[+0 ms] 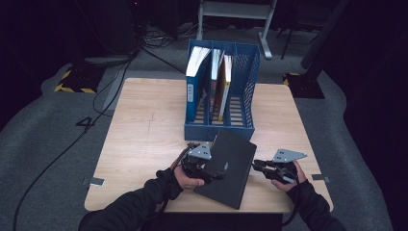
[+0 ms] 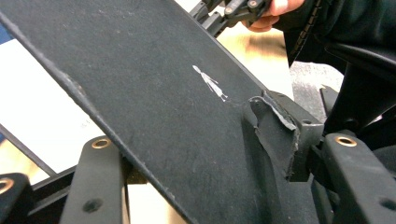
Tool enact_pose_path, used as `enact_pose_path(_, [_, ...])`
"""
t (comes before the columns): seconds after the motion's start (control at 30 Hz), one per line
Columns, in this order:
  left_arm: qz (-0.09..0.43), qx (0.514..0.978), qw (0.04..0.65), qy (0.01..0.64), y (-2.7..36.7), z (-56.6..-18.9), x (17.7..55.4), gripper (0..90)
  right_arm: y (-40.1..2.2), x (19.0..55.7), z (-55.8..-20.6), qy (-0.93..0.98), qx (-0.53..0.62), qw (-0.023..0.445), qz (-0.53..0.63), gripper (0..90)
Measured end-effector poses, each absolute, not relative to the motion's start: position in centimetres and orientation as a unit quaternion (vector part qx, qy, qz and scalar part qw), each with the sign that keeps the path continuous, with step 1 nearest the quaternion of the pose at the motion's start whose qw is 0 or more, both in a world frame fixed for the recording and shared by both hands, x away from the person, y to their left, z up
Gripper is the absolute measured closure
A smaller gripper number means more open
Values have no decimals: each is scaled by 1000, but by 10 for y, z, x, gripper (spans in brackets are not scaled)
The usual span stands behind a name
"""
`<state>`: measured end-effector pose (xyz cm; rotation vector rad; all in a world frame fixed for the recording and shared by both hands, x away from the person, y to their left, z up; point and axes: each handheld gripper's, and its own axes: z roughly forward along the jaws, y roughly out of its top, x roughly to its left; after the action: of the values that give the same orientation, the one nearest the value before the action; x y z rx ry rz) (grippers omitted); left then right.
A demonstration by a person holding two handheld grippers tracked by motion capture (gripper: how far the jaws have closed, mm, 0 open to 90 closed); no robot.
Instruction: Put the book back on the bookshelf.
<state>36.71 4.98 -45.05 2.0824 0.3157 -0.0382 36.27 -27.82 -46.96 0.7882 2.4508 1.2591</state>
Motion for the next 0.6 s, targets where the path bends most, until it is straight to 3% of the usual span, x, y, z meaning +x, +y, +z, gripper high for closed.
enact_pose_path(0.4, [0, 854, 509, 109, 65, -451, 357, 427, -273, 382, -463, 826, 299, 146, 455, 770])
enact_pose_path(0.6, [8, 856, 511, 84, 70, -448, 350, 445, -267, 395, -462, 818, 294, 122, 480, 775])
